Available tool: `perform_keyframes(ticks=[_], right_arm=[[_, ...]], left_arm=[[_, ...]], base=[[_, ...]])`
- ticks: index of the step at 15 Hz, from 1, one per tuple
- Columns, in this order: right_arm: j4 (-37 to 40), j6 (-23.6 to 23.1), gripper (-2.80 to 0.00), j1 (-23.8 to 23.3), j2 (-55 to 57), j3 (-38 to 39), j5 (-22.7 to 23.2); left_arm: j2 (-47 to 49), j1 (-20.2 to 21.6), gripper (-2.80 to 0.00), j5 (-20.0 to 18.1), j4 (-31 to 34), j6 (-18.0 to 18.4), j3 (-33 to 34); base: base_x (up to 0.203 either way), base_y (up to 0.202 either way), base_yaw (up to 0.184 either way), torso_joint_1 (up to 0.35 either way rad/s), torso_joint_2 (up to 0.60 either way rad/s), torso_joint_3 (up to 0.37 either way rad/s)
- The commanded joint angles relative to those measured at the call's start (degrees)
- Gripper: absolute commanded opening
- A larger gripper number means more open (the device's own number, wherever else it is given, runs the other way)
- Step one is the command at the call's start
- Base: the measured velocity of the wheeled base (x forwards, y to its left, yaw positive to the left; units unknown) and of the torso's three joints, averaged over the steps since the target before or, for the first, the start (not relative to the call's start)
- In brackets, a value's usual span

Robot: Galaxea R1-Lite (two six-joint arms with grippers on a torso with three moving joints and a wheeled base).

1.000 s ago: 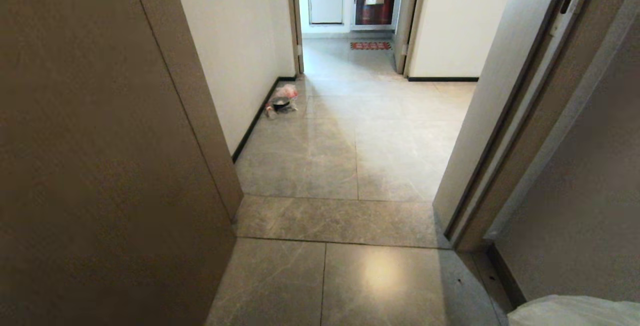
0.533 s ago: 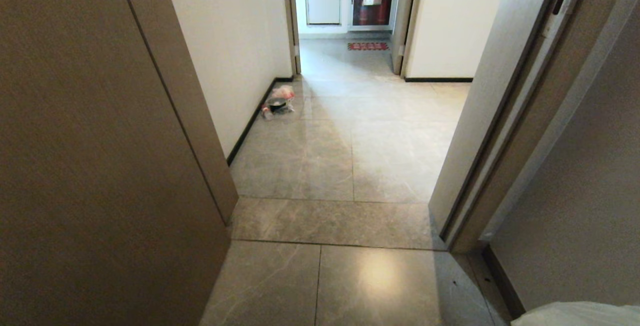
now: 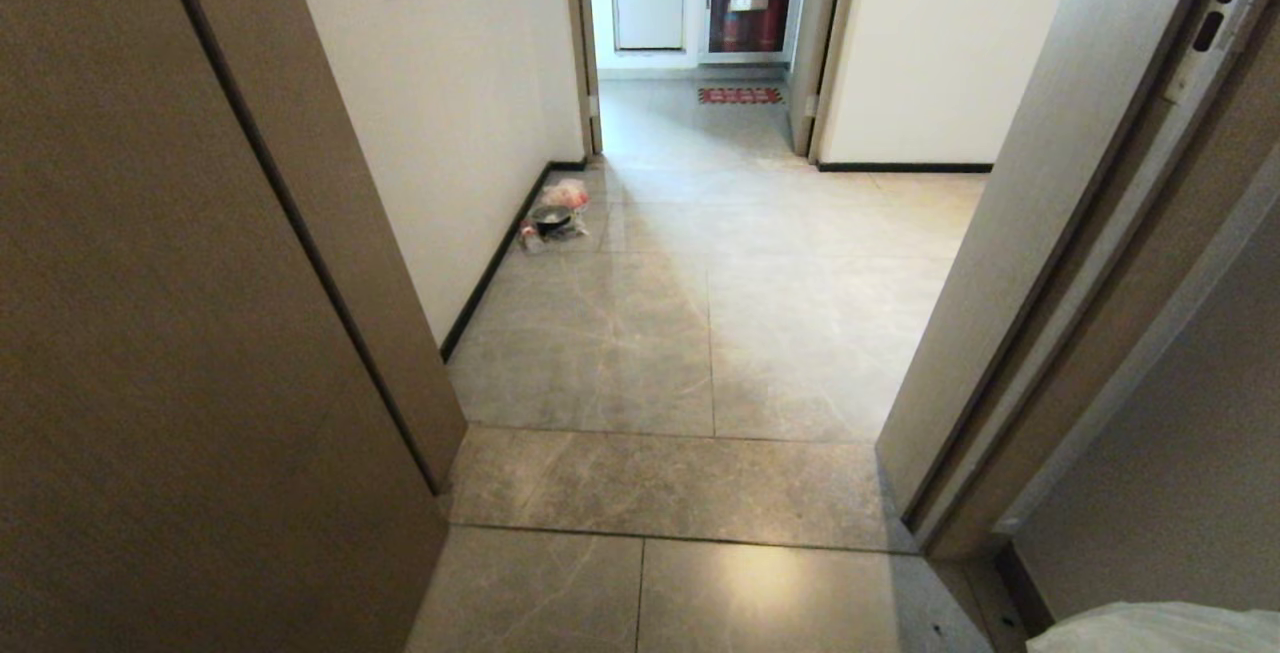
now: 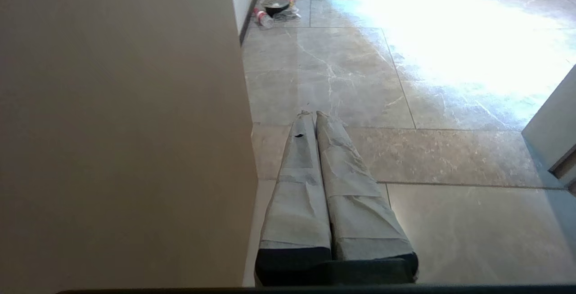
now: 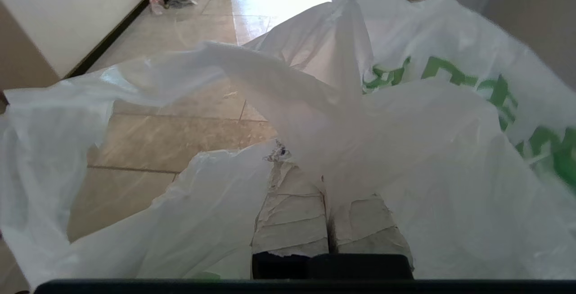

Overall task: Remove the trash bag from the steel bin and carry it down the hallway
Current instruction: Put the trash bag at the door

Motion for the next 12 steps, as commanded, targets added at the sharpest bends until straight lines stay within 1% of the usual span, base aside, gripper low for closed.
perform_keyframes(ticks=[1, 12], right_arm=[[0.0, 0.0, -2.80, 0.0, 0.1, 0.0, 0.0], [0.0, 0.0, -2.80, 0.0, 0.1, 0.0, 0.0]], left_arm=[[0.1, 0.0, -2.80, 0.0, 0.0, 0.0, 0.0], [0.1, 0.0, -2.80, 0.0, -0.1, 0.0, 0.0]], base=[[0.193, 0.000, 0.002, 0.002, 0.00, 0.005], [0.192, 0.000, 0.000, 0.002, 0.00, 0.002]])
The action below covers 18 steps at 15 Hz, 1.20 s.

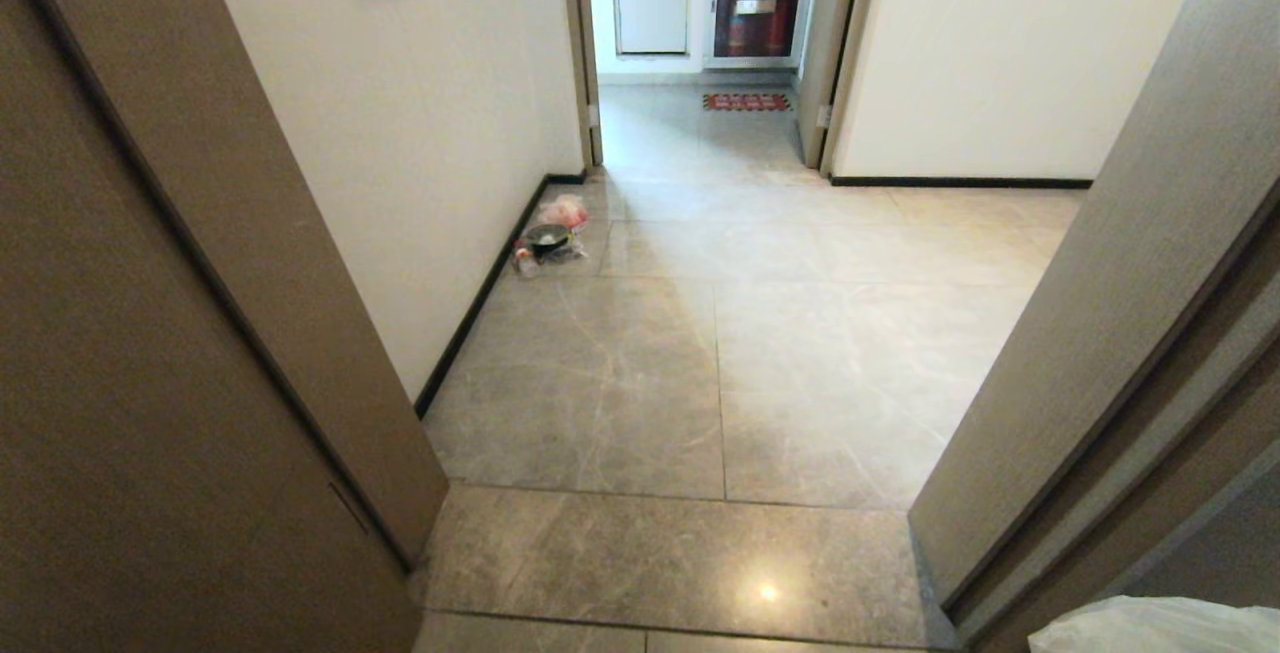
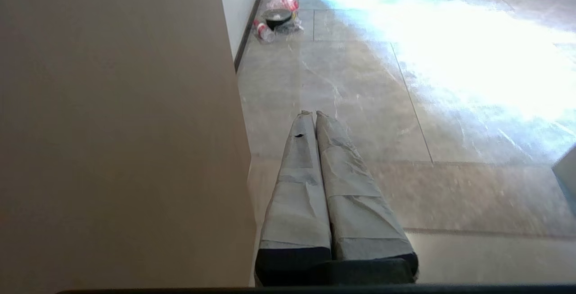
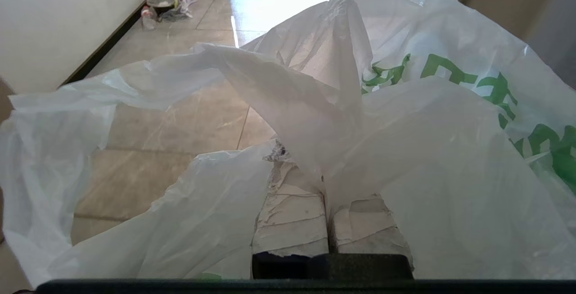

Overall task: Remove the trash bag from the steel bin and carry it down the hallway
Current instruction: Put the trash bag at the door

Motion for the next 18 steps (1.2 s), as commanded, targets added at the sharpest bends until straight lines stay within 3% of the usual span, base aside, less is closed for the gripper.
perform_keyframes(ticks=[1, 18], right_arm=[[0.0, -0.3, -2.80, -0.1, 0.1, 0.0, 0.0], [-0.1, 0.3, -2.80, 0.0, 0.0, 0.0, -0.1]], left_arm=[[0.0, 0.0, -2.80, 0.1, 0.0, -0.1, 0.0], [0.0, 0.0, -2.80, 0.0, 0.0, -0.1, 0.0]], base=[[0.196, 0.000, 0.001, 0.002, 0.00, 0.005], [0.193, 0.000, 0.001, 0.003, 0.00, 0.003]])
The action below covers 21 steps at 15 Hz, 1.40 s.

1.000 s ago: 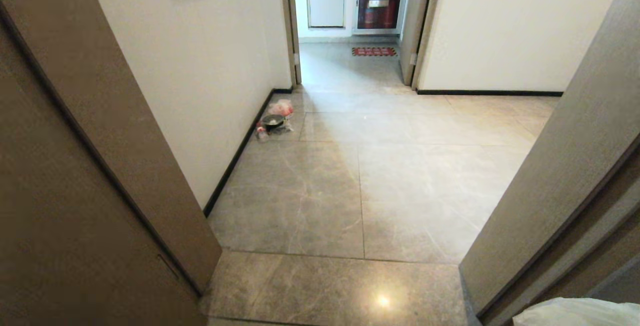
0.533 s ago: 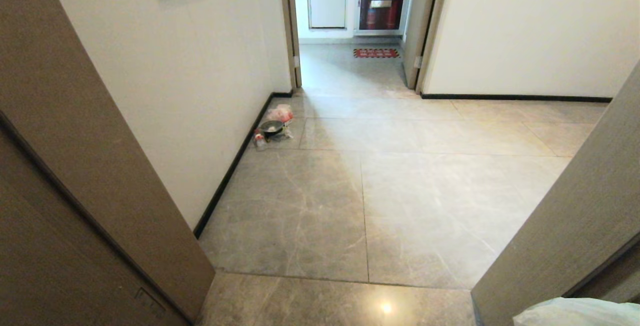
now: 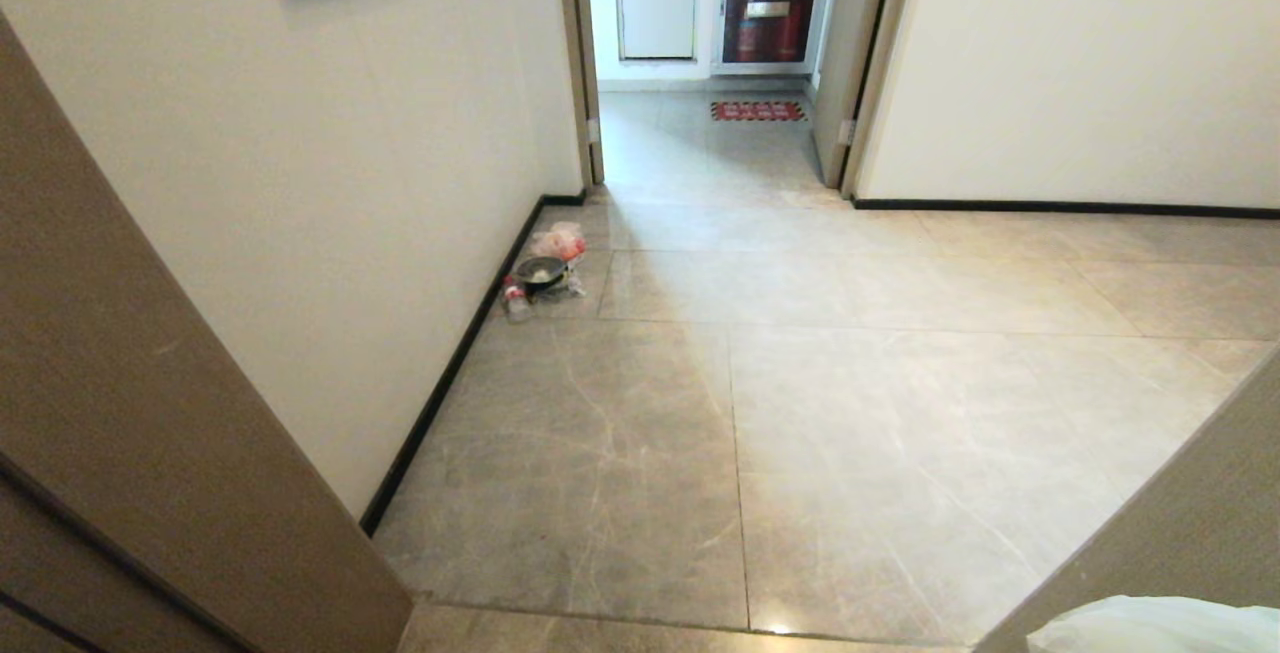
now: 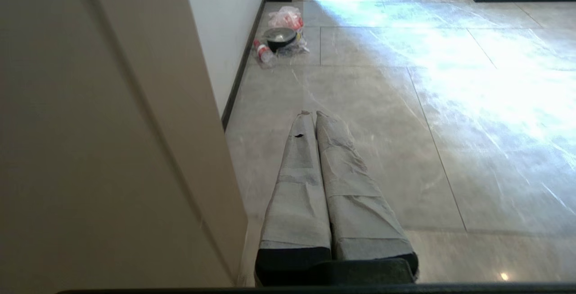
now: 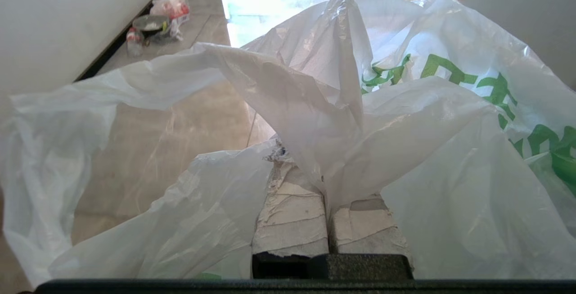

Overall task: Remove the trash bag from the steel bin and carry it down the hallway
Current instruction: Put the trash bag at the door

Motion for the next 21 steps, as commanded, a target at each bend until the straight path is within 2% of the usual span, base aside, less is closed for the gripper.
perform_keyframes(ticks=[1, 21], right_arm=[[0.0, 0.4, -2.80, 0.0, 0.1, -0.1, 0.0], [0.0, 0.6, -2.80, -0.1, 0.2, 0.0, -0.1]], left_arm=[[0.0, 0.0, -2.80, 0.0, 0.0, 0.0, 0.0], [0.0, 0.0, -2.80, 0.0, 0.0, 0.0, 0.0]], base=[[0.193, 0.000, 0.001, -0.006, 0.00, 0.002], [0.190, 0.000, 0.001, 0.003, 0.00, 0.003]])
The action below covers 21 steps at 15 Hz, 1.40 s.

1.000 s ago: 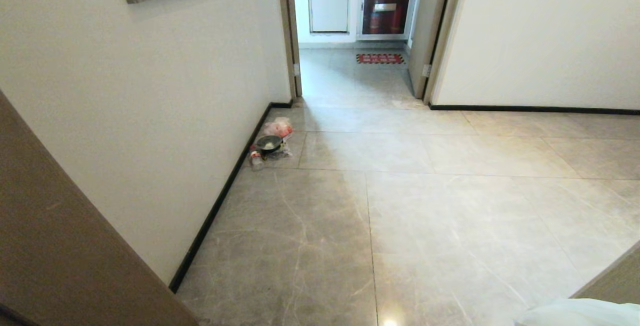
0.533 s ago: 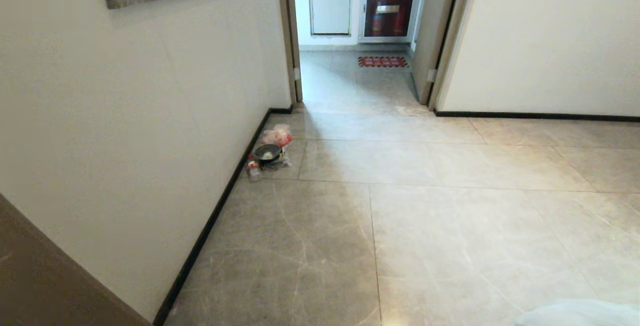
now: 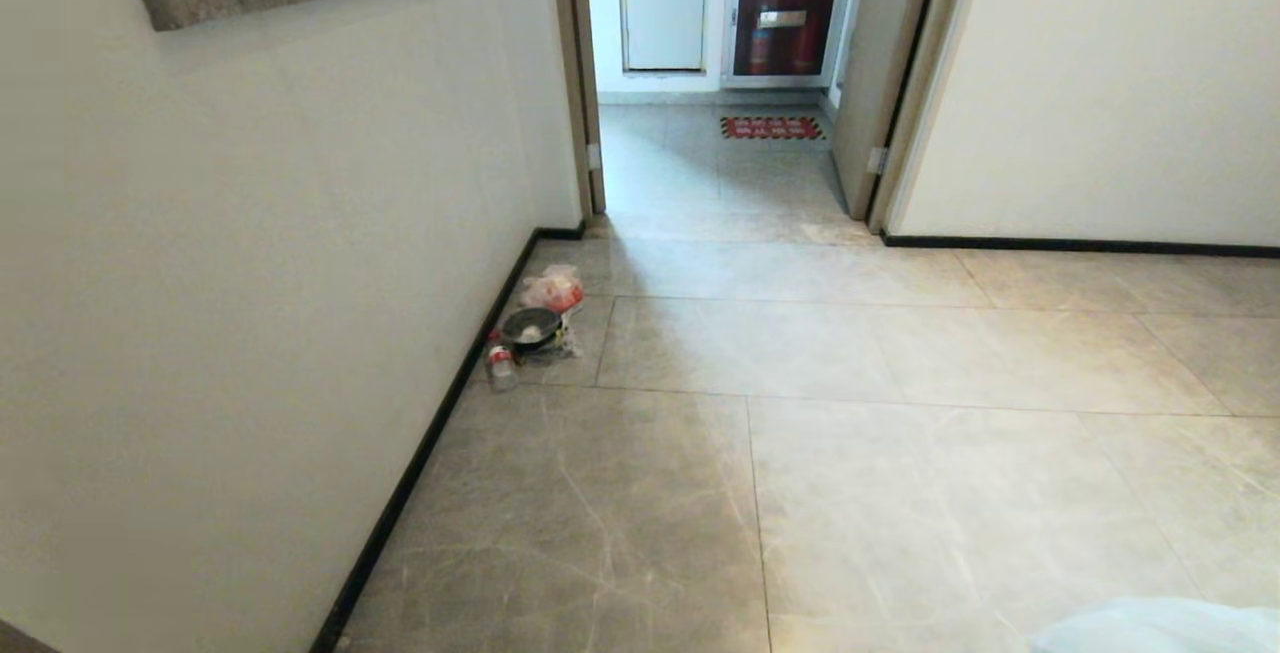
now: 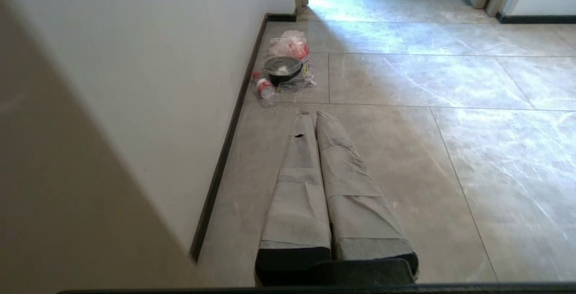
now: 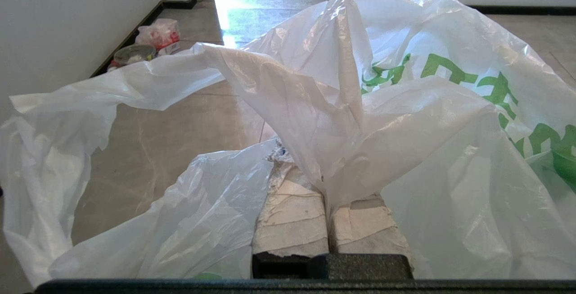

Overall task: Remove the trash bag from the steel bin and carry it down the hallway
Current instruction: Put the trash bag at the door

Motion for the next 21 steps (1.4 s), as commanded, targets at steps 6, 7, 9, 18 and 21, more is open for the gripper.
perform_keyframes(ticks=[6, 7, 9, 18, 21], right_arm=[[0.0, 0.0, -2.80, 0.0, 0.1, 0.0, 0.0], [0.0, 0.0, -2.80, 0.0, 0.1, 0.0, 0.0], [0.0, 0.0, -2.80, 0.0, 0.1, 0.0, 0.0], [0.0, 0.0, -2.80, 0.0, 0.1, 0.0, 0.0], [0.0, 0.0, -2.80, 0.0, 0.1, 0.0, 0.0]], left_arm=[[0.0, 0.0, -2.80, 0.0, 0.0, 0.0, 0.0], [0.0, 0.0, -2.80, 0.1, 0.0, 0.0, 0.0], [0.0, 0.0, -2.80, 0.0, 0.0, 0.0, 0.0], [0.0, 0.0, -2.80, 0.0, 0.0, 0.0, 0.0], [0.0, 0.0, -2.80, 0.0, 0.0, 0.0, 0.0]], base=[[0.196, 0.000, 0.001, 0.004, 0.00, 0.001], [0.191, 0.000, 0.002, -0.002, 0.00, -0.002], [0.194, 0.000, 0.000, 0.001, 0.00, -0.002], [0.189, 0.000, 0.001, 0.003, 0.00, 0.003], [0.187, 0.000, 0.001, 0.002, 0.00, 0.002]])
